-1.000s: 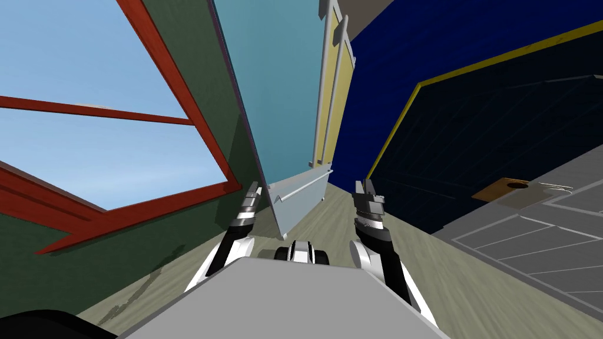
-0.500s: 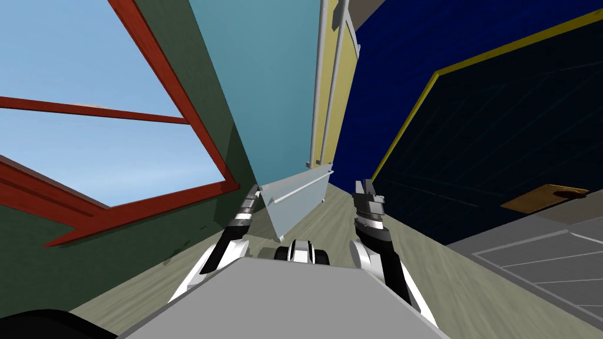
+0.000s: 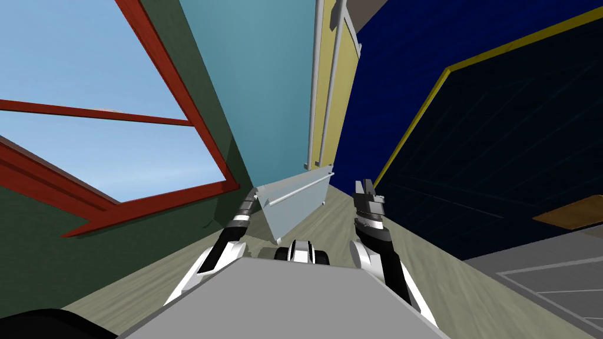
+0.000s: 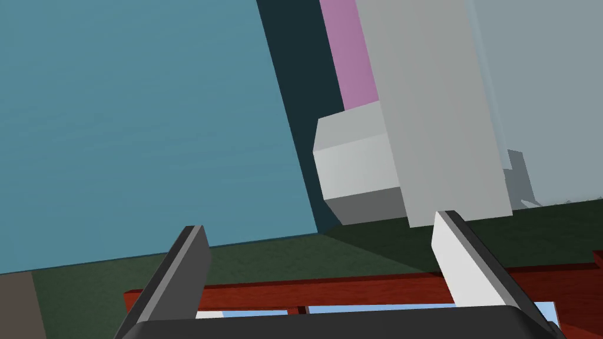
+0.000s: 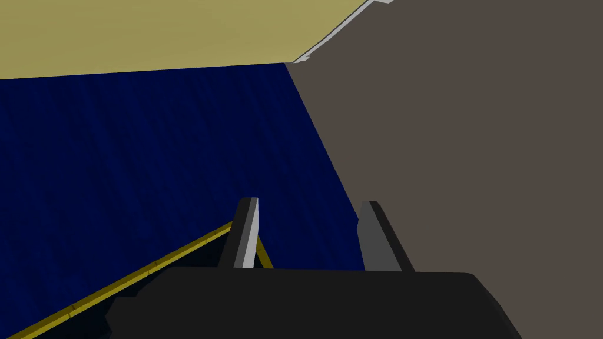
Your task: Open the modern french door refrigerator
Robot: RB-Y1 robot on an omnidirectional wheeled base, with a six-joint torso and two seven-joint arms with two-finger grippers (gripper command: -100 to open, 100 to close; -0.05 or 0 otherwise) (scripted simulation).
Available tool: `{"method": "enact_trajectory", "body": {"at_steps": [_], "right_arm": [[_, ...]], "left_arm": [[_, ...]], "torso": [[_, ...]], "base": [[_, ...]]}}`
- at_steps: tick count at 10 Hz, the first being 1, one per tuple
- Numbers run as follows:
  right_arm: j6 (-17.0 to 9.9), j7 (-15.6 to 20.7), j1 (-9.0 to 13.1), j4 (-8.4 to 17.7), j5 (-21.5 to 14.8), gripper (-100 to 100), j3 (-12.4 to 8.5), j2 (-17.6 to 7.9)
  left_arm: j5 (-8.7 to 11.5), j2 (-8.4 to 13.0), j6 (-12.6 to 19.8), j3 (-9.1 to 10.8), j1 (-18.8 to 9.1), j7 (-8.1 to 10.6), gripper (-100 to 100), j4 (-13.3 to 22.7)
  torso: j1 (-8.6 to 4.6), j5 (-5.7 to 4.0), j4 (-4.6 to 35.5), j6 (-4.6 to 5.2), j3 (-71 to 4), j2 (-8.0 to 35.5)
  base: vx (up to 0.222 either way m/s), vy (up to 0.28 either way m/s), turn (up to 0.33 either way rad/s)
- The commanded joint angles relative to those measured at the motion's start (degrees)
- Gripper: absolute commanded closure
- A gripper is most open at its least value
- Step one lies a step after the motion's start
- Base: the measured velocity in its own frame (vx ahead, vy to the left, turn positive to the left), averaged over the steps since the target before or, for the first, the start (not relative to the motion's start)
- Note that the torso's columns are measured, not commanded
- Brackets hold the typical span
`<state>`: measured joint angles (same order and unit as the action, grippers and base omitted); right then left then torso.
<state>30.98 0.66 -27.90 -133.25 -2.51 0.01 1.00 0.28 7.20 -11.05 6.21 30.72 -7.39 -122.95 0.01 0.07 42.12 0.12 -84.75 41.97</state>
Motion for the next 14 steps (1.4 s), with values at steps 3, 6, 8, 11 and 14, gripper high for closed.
{"method": "enact_trajectory", "body": {"at_steps": [3, 6, 8, 11, 14], "right_arm": [[0.0, 0.0, 0.0, 0.0, 0.0, 0, 0.0, 0.0], [0.0, 0.0, 0.0, 0.0, 0.0, 0, 0.0, 0.0], [0.0, 0.0, 0.0, 0.0, 0.0, 0, 0.0, 0.0], [0.0, 0.0, 0.0, 0.0, 0.0, 0, 0.0, 0.0], [0.0, 0.0, 0.0, 0.0, 0.0, 0, 0.0, 0.0]], "left_arm": [[0.7, -0.2, 5.4, 2.32, 0.1, -0.17, -100, 2.9], [0.9, 0.2, 7.4, 3.21, 0.3, -0.24, -100, 3.7], [1.2, 0.5, 9.7, 4.17, 0.5, -0.31, -100, 4.5], [1.7, -0.2, 13.9, 5.98, 0.9, -0.43, -100, 6.3], [2.2, -3.0, 17.8, 7.64, 1.3, -0.54, -100, 8.0]], "torso": [[0.03, -0.02, 0.0, -0.05, -0.1, -0.1], [0.31, 0.11, 0.1, 0.03, 0.1, 0.2], [0.05, 0.00, 0.1, -0.11, 0.1, 0.1], [-0.15, -0.10, 0.1, -0.12, 0.1, 0.2], [0.11, -0.03, 0.2, -0.13, 0.3, 0.5]], "base": [[0.083, -0.145, 0.073], [0.046, -0.065, 0.046], [0.051, -0.093, 0.070], [0.091, -0.145, 0.100], [0.055, -0.136, 0.078]]}}
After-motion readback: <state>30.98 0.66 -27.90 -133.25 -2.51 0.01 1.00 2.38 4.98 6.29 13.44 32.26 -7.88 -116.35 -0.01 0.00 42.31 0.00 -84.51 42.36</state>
